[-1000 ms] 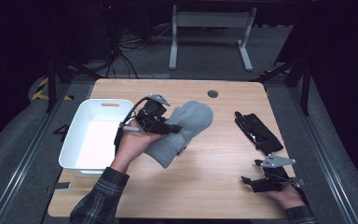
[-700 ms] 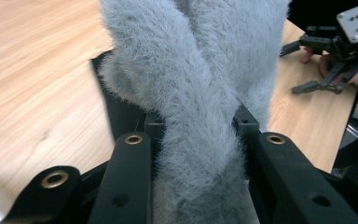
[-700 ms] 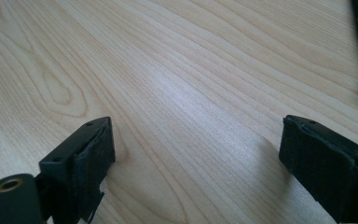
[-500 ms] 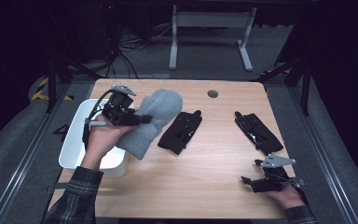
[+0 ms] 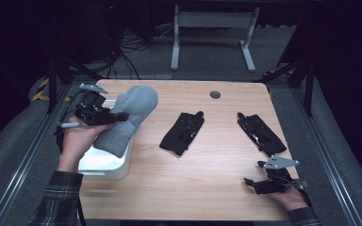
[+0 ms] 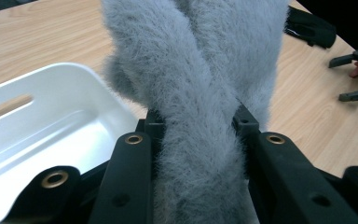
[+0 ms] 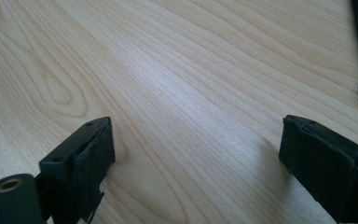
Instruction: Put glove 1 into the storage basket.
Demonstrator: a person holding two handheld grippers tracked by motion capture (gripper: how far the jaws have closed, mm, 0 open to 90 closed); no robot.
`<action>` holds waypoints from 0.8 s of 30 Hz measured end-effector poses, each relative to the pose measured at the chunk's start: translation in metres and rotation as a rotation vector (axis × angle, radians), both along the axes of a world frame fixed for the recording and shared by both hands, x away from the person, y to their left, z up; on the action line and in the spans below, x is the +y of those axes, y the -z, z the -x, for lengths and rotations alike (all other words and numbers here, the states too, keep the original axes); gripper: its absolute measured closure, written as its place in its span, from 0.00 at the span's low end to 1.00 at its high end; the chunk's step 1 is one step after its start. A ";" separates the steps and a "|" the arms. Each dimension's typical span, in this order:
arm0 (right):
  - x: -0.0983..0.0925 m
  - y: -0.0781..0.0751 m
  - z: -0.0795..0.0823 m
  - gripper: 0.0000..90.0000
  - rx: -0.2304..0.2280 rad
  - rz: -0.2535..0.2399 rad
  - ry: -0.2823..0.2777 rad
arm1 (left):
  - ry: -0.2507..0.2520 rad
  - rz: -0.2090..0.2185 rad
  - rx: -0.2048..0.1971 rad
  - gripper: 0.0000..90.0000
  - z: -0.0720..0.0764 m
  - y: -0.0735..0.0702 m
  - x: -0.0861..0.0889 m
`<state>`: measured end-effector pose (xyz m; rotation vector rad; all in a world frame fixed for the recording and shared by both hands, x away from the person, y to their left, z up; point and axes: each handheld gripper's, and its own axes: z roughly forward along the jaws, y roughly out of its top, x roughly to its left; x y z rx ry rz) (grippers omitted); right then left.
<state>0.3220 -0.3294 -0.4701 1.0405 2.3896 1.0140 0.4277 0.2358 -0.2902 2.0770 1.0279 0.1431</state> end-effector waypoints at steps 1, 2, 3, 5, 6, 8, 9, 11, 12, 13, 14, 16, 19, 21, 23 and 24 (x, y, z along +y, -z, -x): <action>0.000 0.000 0.000 0.12 0.000 0.000 0.000 | 0.000 0.000 0.000 0.77 0.000 0.000 0.000; 0.000 0.000 0.000 0.12 0.000 0.000 0.000 | -0.007 -0.003 0.000 0.77 0.000 0.001 0.003; 0.000 0.000 0.000 0.12 0.000 0.000 0.000 | -0.012 -0.003 0.003 0.77 0.001 0.002 0.007; 0.000 0.000 0.000 0.12 0.000 0.000 0.000 | -0.020 -0.007 0.003 0.77 0.002 0.004 0.013; 0.000 0.000 0.000 0.12 0.000 0.000 0.000 | -0.035 -0.011 0.004 0.77 0.002 0.007 0.020; 0.000 0.000 0.000 0.12 0.000 0.000 0.001 | -0.046 -0.013 0.004 0.77 0.002 0.009 0.023; 0.000 0.000 0.000 0.12 0.000 0.000 0.001 | -0.049 -0.015 0.007 0.77 0.002 0.011 0.026; 0.000 0.000 0.000 0.12 0.000 0.000 0.001 | -0.063 -0.011 0.020 0.77 0.000 0.017 0.032; 0.000 0.000 0.000 0.12 0.000 0.000 0.001 | -0.074 -0.009 0.029 0.77 -0.001 0.022 0.036; 0.000 0.000 0.000 0.12 0.000 0.000 0.001 | -0.074 -0.009 0.029 0.77 -0.001 0.022 0.036; 0.000 0.000 0.000 0.12 0.000 0.000 0.002 | -0.084 -0.004 0.045 0.77 -0.003 0.029 0.041; 0.000 0.000 0.000 0.12 0.000 0.000 0.001 | -0.087 0.002 0.049 0.77 -0.005 0.033 0.043; 0.000 0.000 0.000 0.12 0.000 0.000 0.002 | -0.087 0.006 0.077 0.77 -0.009 0.045 0.046; 0.000 0.000 0.000 0.12 0.000 0.000 0.002 | -0.094 0.003 0.093 0.77 -0.012 0.054 0.047; 0.000 0.000 0.000 0.12 0.000 0.000 0.003 | -0.097 0.015 0.108 0.77 -0.016 0.062 0.050; 0.000 0.000 0.000 0.12 0.000 0.000 0.003 | -0.106 0.017 0.118 0.77 -0.017 0.065 0.051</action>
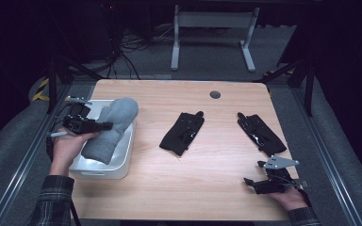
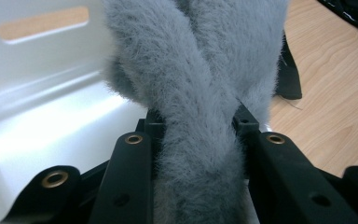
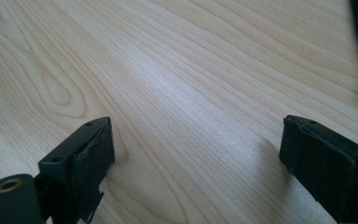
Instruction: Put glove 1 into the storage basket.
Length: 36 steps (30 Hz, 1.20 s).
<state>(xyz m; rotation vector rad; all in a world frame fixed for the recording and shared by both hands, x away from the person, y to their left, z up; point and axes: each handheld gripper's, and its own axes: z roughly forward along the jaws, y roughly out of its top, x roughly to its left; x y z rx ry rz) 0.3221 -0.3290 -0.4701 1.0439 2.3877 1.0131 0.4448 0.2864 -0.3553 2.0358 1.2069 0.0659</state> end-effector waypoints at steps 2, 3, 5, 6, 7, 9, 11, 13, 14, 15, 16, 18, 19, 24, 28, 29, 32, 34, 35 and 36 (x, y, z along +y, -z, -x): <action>0.000 0.000 0.000 0.12 0.000 0.000 0.000 | -0.007 -0.004 0.012 0.77 -0.002 0.006 0.002; 0.000 0.000 0.000 0.12 0.000 -0.001 0.000 | -0.014 -0.007 0.031 0.77 -0.004 0.012 0.004; 0.000 0.000 0.000 0.12 0.000 0.000 0.000 | -0.023 -0.003 0.043 0.77 -0.005 0.016 0.004; 0.000 0.000 0.000 0.12 0.000 0.000 0.001 | -0.027 0.000 0.058 0.77 -0.006 0.019 0.005; 0.000 0.000 0.000 0.12 0.000 0.000 0.001 | -0.030 -0.005 0.065 0.76 -0.007 0.021 0.005; 0.000 0.000 0.000 0.12 0.000 0.000 0.002 | -0.036 0.000 0.090 0.76 -0.010 0.030 0.006; 0.000 0.000 0.000 0.12 0.000 0.000 0.002 | -0.033 0.010 0.098 0.76 -0.011 0.033 0.007; 0.000 0.000 0.000 0.12 0.000 0.000 0.002 | -0.045 0.016 0.111 0.75 -0.012 0.040 0.007; 0.000 0.000 0.000 0.12 0.000 0.000 0.002 | -0.050 0.011 0.116 0.75 -0.013 0.043 0.007; 0.000 0.000 0.000 0.12 0.000 0.000 0.002 | -0.052 -0.001 0.119 0.74 -0.015 0.046 0.008; 0.000 0.000 0.000 0.12 0.000 -0.001 0.002 | -0.062 -0.007 0.125 0.74 -0.015 0.048 0.009; 0.000 0.000 0.000 0.12 0.000 0.000 0.002 | -0.069 -0.014 0.141 0.73 -0.017 0.052 0.010; 0.000 0.000 0.000 0.12 0.001 -0.001 0.003 | -0.071 -0.034 0.149 0.72 -0.018 0.056 0.010; 0.000 0.000 0.000 0.12 0.000 0.000 0.003 | -0.067 -0.064 0.140 0.63 -0.021 0.063 0.011; 0.000 0.000 0.000 0.12 0.000 -0.001 0.003 | -0.079 -0.096 0.127 0.48 -0.021 0.063 0.010; 0.000 0.000 0.000 0.12 0.001 0.000 0.004 | -0.083 -0.100 0.117 0.48 -0.021 0.062 0.010; 0.000 0.000 0.000 0.12 0.000 -0.001 0.003 | -0.100 -0.106 0.082 0.34 -0.019 0.058 0.012; 0.000 0.000 0.000 0.12 0.000 -0.001 0.003 | -0.112 -0.104 0.058 0.26 -0.016 0.053 0.012; 0.000 0.000 0.000 0.12 0.000 -0.001 0.003 | -0.112 -0.104 0.058 0.25 -0.016 0.053 0.012; 0.000 0.000 0.000 0.12 0.001 -0.001 0.004 | -0.113 -0.106 0.044 0.25 -0.015 0.051 0.012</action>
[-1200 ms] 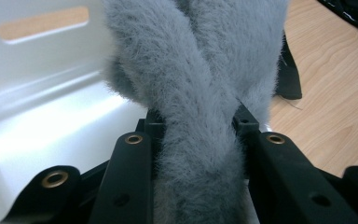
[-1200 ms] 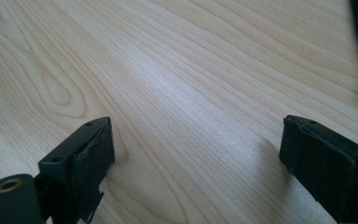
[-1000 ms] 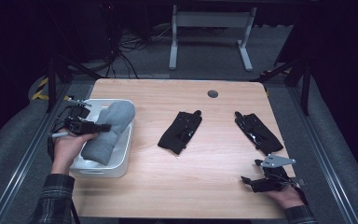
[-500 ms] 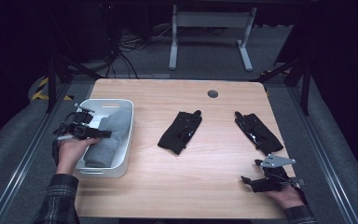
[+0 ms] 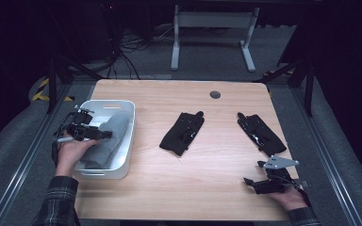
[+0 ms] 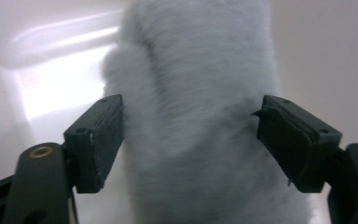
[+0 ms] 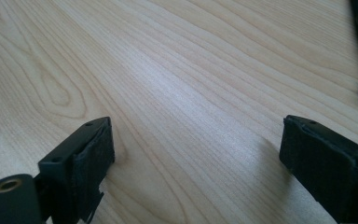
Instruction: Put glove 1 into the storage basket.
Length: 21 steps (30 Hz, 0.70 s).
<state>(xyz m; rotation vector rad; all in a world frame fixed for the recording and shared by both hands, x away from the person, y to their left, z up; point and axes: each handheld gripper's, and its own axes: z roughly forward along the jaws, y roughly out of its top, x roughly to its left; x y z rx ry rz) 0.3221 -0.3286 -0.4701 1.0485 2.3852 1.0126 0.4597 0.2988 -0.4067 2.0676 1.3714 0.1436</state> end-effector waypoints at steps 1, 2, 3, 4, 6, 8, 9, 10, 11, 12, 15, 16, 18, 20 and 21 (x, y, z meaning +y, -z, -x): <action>0.000 0.000 0.000 0.12 0.000 0.000 0.000 | 0.000 0.002 -0.002 0.24 0.001 -0.002 0.000; 0.000 0.000 0.000 0.12 0.000 0.000 0.000 | 0.004 0.002 -0.008 0.24 0.002 -0.003 0.000; 0.000 0.000 0.000 0.12 0.000 0.000 0.000 | 0.001 0.003 -0.019 0.24 0.003 -0.005 0.000; 0.000 0.000 0.000 0.12 0.000 0.000 0.000 | 0.001 0.006 -0.030 0.23 0.004 -0.010 -0.001; 0.000 0.000 0.000 0.12 0.000 0.000 0.001 | 0.003 0.010 -0.040 0.22 0.005 -0.013 -0.002; 0.000 0.000 0.000 0.12 0.000 0.000 0.001 | 0.015 0.019 -0.066 0.21 0.009 -0.020 -0.006; 0.000 0.000 0.000 0.12 0.000 0.000 0.001 | 0.029 0.033 -0.084 0.21 0.011 -0.026 -0.011; 0.000 0.000 0.000 0.12 0.000 0.000 0.001 | 0.029 0.033 -0.084 0.21 0.011 -0.026 -0.011; 0.000 0.000 0.000 0.12 0.000 0.000 0.001 | 0.041 0.041 -0.094 0.21 0.013 -0.030 -0.015; 0.000 0.000 0.000 0.12 0.000 0.000 0.001 | 0.050 0.043 -0.102 0.21 0.014 -0.033 -0.019; 0.000 0.000 0.000 0.11 0.000 0.000 0.001 | 0.083 0.048 -0.124 0.21 0.017 -0.039 -0.031; 0.000 0.000 0.000 0.11 0.000 0.000 0.001 | 0.095 0.048 -0.130 0.21 0.019 -0.040 -0.035; 0.000 0.000 0.000 0.12 0.000 0.001 0.001 | 0.115 0.058 -0.139 0.21 0.021 -0.044 -0.043; 0.000 0.000 0.000 0.12 0.000 0.000 0.001 | 0.144 0.066 -0.163 0.21 0.024 -0.049 -0.054; 0.000 0.000 0.000 0.12 0.000 0.000 0.001 | 0.144 0.066 -0.163 0.21 0.024 -0.049 -0.054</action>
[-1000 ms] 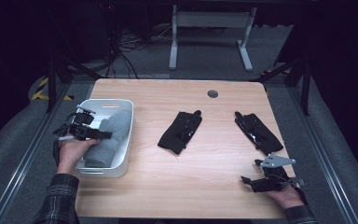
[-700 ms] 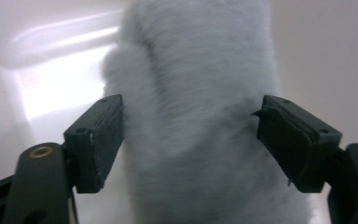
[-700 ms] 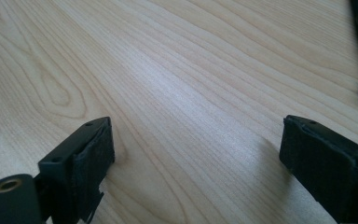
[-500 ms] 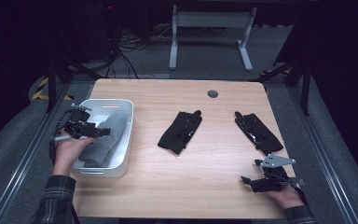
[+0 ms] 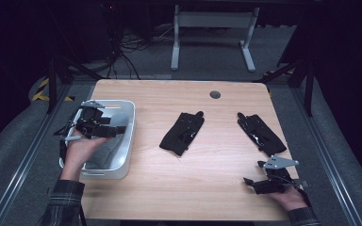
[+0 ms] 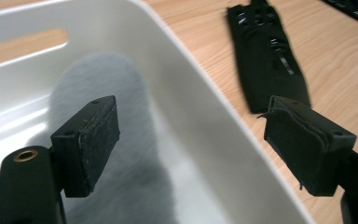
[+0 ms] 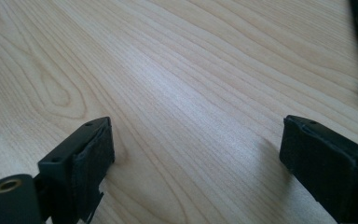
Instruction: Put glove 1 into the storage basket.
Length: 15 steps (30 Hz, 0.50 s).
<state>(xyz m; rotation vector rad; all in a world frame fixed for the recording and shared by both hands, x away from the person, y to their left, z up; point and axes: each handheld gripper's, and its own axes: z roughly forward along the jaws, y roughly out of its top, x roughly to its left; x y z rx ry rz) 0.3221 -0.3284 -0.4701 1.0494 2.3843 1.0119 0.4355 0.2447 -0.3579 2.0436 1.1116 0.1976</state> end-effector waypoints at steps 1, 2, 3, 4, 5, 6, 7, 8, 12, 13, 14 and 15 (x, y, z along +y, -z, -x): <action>0.000 0.000 0.000 0.12 0.000 0.001 0.001 | 0.023 0.004 -0.009 0.21 0.002 -0.002 -0.009; 0.000 0.000 0.000 0.12 0.000 0.000 0.000 | 0.031 0.005 -0.013 0.21 0.004 -0.003 -0.013; 0.000 0.000 0.000 0.11 0.000 0.000 0.000 | 0.045 0.002 -0.018 0.21 0.005 -0.003 -0.018; 0.000 0.000 0.000 0.11 0.000 0.000 0.000 | 0.054 0.003 -0.020 0.20 0.006 -0.004 -0.022; 0.000 0.000 0.000 0.11 0.000 0.000 0.000 | 0.054 0.003 -0.020 0.20 0.006 -0.004 -0.022; 0.000 0.000 0.000 0.12 0.000 0.000 0.000 | 0.068 0.004 -0.025 0.20 0.008 -0.004 -0.028; 0.000 0.000 0.000 0.11 0.000 0.000 0.000 | 0.080 0.005 -0.028 0.20 0.009 -0.004 -0.033; 0.000 0.000 0.000 0.11 0.000 0.000 0.000 | 0.088 0.007 -0.027 0.20 0.010 -0.004 -0.037; 0.000 0.000 0.000 0.11 0.000 0.000 0.000 | 0.145 0.007 -0.034 0.20 0.015 -0.003 -0.060; 0.000 0.000 0.000 0.11 0.000 0.000 0.000 | 0.145 0.007 -0.034 0.20 0.015 -0.003 -0.060; 0.000 0.000 0.000 0.12 0.000 0.000 0.000 | 0.169 0.007 -0.040 0.20 0.017 -0.003 -0.069; 0.000 0.000 0.000 0.11 0.000 0.000 0.000 | 0.175 0.005 -0.038 0.20 0.018 -0.002 -0.074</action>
